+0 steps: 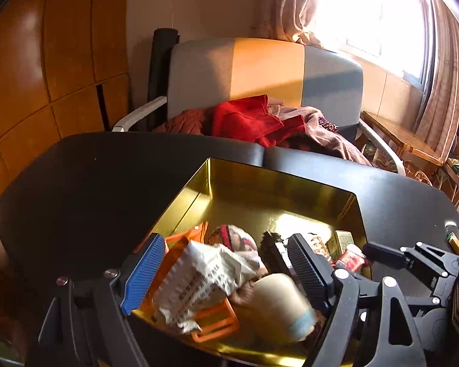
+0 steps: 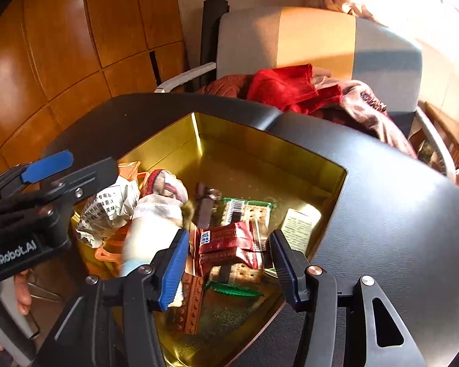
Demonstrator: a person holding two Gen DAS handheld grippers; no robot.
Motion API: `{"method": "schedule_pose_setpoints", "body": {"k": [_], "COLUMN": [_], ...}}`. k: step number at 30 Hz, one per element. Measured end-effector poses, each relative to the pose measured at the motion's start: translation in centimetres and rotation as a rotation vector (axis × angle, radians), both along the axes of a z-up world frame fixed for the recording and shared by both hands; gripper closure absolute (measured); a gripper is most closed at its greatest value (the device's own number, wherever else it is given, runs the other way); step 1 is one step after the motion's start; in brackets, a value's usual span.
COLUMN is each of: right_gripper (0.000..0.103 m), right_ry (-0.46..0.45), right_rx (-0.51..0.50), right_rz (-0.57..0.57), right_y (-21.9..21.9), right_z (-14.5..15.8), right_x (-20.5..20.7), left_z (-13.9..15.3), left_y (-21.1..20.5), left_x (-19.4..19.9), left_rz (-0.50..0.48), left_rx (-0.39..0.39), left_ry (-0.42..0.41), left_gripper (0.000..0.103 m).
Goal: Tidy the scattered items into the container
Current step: 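Open both tools to drop the sock and candy packet into the gold box, then move both tools back over the table toward the cracker packet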
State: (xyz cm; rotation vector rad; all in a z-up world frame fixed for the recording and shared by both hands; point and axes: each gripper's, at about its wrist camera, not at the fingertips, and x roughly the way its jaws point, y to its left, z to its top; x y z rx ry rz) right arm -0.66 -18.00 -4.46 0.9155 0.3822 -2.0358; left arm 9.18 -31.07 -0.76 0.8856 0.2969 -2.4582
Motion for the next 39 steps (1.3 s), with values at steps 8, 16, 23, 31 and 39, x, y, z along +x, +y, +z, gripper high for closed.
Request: {"method": "schedule_pose_setpoints", "body": {"k": [8,16,23,31,39], "right_gripper": [0.037,0.023,0.016,0.009,0.003], "right_ry": [0.026,-0.015,-0.104,-0.139,-0.151], "right_rx": [-0.037,-0.041,-0.099,-0.153,-0.17], "right_rz": [-0.084,-0.31,-0.584,-0.795,-0.769], "right_y": [3.6,13.3,26.3,39.8,44.4], "right_z": [1.1,-0.3,-2.2,-3.3,-2.5], "right_x": [-0.1,-3.3,-5.8,-8.0,-15.4], "left_z": [-0.1,-0.2,-1.2,-3.9,-5.4], "left_y": [2.9,8.8,15.8,24.0,30.0], "left_x": [0.6,-1.4,-4.0,-7.7,-12.3], "left_rz": [-0.029,-0.156,-0.38,-0.642,-0.792], "left_rx": [-0.01,-0.044,-0.034,-0.01,-0.01], "left_ry": [-0.023,-0.048,-0.087,-0.197,-0.246], "left_gripper": [0.019,0.019,0.019,0.019,0.02]}}
